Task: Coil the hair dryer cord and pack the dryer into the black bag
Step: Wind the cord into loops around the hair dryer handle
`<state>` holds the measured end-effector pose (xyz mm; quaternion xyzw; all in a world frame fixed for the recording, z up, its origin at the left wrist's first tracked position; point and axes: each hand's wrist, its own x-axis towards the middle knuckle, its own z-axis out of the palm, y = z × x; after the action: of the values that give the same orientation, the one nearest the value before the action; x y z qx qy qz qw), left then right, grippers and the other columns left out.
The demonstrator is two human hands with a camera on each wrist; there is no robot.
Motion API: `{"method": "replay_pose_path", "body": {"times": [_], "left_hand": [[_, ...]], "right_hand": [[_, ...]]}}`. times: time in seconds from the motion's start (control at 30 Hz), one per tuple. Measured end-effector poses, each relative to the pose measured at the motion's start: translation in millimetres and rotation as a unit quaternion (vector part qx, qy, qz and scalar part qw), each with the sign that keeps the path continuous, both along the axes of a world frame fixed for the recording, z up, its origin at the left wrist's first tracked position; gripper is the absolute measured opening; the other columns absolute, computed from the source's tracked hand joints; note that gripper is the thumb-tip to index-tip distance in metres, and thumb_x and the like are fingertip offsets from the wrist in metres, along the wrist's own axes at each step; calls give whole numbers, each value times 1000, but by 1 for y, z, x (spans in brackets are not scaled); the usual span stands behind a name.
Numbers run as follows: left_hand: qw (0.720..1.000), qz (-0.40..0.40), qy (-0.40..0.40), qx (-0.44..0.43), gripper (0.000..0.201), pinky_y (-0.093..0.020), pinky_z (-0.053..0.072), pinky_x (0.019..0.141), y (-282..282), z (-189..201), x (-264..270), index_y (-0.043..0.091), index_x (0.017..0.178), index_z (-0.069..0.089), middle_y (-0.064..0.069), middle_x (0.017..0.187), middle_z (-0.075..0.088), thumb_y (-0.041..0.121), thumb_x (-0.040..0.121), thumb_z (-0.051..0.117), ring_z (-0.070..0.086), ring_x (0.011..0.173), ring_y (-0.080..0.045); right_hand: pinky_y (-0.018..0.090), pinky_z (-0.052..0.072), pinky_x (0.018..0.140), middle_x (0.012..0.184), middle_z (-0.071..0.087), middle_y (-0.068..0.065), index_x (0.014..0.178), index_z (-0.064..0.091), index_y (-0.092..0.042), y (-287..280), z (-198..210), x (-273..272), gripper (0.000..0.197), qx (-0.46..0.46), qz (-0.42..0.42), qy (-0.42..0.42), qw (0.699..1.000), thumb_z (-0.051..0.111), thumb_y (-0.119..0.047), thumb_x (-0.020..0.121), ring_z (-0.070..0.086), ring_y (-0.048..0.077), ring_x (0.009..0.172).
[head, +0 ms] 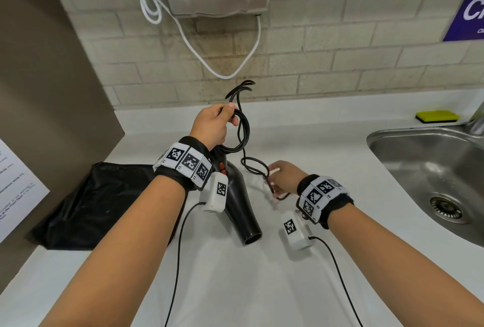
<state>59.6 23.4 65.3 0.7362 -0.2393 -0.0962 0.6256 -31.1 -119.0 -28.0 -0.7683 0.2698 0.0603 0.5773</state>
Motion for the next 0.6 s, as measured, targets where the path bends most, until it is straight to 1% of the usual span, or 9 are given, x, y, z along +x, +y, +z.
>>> {"method": "replay_pose_path", "body": {"times": [0.07,0.1,0.17,0.2,0.23,0.3,0.37,0.47,0.6], "left_hand": [[1000,1,0,0,24,-15,22,34,-2,0,0,16,84,57,1,69,55,24,99,40,26,29,-5],[1000,1,-1,-1,24,-15,22,34,-3,0,0,16,84,57,1,69,55,23,99,40,26,29,-5],[1000,0,-3,2,25,-15,22,34,-4,0,-1,16,83,57,1,69,56,24,99,40,26,29,-5],[1000,-1,-3,4,25,-15,22,34,-4,1,-1,17,83,58,1,69,56,24,99,40,26,29,-5],[1000,-3,-3,5,25,-16,22,34,-5,1,-1,18,83,58,1,69,56,24,99,40,25,29,-5],[1000,-5,-2,5,25,-16,22,34,-6,1,-1,19,83,58,1,69,56,24,99,39,25,30,-5],[1000,-8,-1,4,25,-16,21,34,-7,1,-1,18,83,58,1,69,56,23,99,39,25,29,-5],[1000,-13,-4,6,26,-16,21,34,-10,1,-1,17,82,57,1,69,55,23,99,39,24,29,-5],[1000,-20,-5,8,26,-16,21,35,-14,1,0,17,82,58,1,69,56,23,99,40,24,30,-5]], "right_hand": [[25,50,52,90,60,11,127,41,-7,-1,1,1,38,68,-5,-21,997,41,5,91,54,17,58],[24,49,56,99,60,12,127,42,-10,-3,-1,1,39,34,7,-17,999,44,2,90,55,19,67],[28,50,71,114,58,11,127,44,-13,-12,-7,0,39,-124,43,24,991,47,-4,89,56,23,91],[31,48,84,123,55,11,127,45,-13,-19,-11,0,39,-223,80,64,969,47,-6,89,55,25,105],[33,42,96,130,51,10,129,44,-12,-24,-14,0,40,-316,125,122,933,46,-8,89,51,26,116],[37,30,109,135,48,8,130,44,-10,-34,-23,-4,39,-431,185,234,852,46,-13,91,45,27,125],[40,27,112,135,48,7,129,45,-9,-45,-33,-7,38,-448,206,288,821,47,-13,91,44,27,126],[37,33,108,130,52,4,125,52,-12,-55,-41,-11,36,-461,211,285,813,51,-14,89,48,24,122],[32,48,93,119,62,7,115,61,-7,-53,-41,-11,30,-482,258,262,796,49,-19,91,57,22,95]]}}
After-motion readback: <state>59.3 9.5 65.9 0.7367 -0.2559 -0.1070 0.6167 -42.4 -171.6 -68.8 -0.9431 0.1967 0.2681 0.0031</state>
